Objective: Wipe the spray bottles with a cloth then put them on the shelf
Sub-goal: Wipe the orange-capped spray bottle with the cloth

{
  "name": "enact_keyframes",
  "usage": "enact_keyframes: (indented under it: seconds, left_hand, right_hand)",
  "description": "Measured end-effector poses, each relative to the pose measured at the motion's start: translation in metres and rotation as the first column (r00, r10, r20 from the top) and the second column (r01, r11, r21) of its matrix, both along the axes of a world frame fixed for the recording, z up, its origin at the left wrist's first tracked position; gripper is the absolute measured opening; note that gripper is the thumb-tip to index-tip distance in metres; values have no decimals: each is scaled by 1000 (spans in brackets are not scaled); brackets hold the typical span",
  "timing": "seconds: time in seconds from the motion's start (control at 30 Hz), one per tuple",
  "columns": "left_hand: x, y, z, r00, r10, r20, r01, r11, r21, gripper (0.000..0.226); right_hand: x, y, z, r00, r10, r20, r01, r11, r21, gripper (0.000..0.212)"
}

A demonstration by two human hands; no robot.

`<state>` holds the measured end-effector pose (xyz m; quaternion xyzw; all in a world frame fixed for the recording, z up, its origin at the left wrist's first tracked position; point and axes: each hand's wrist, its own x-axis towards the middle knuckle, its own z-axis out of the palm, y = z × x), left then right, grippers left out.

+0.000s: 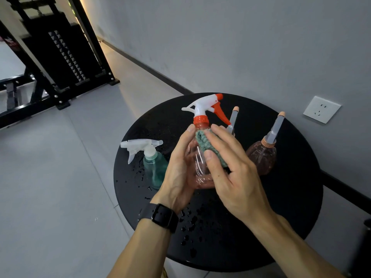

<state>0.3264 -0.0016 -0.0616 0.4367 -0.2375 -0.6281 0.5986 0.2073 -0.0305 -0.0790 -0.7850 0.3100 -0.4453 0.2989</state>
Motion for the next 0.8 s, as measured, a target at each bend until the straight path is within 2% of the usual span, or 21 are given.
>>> enact_keyframes:
  seconds: [0.3,0.43,0.53,0.63,0.8]
  left_hand:
    - [4,-4,-3,993,59,-105,-61,998,-24,45]
    - [4,-1,-2,998,55,-35,-55,999,2,38]
    - [2,2,2,999,7,45,-8,1000,30,37]
    - [-2,4,6,998,-56,31,54,997,55,37]
    - [-4,5,6,997,-72,11,72,996,48,38]
  right_hand:
    - [1,9,0,1000,14,8,-13,998,-62,43]
    - [1,7,2,999,35,7,-34,997,-65,42]
    - [0,2,4,998,34,43,-33,999,-12,42]
    - [-2,-4,6,996,15,88,-21,998,65,43]
    - [-5,-9,8,996,3,88,-14,993,115,39]
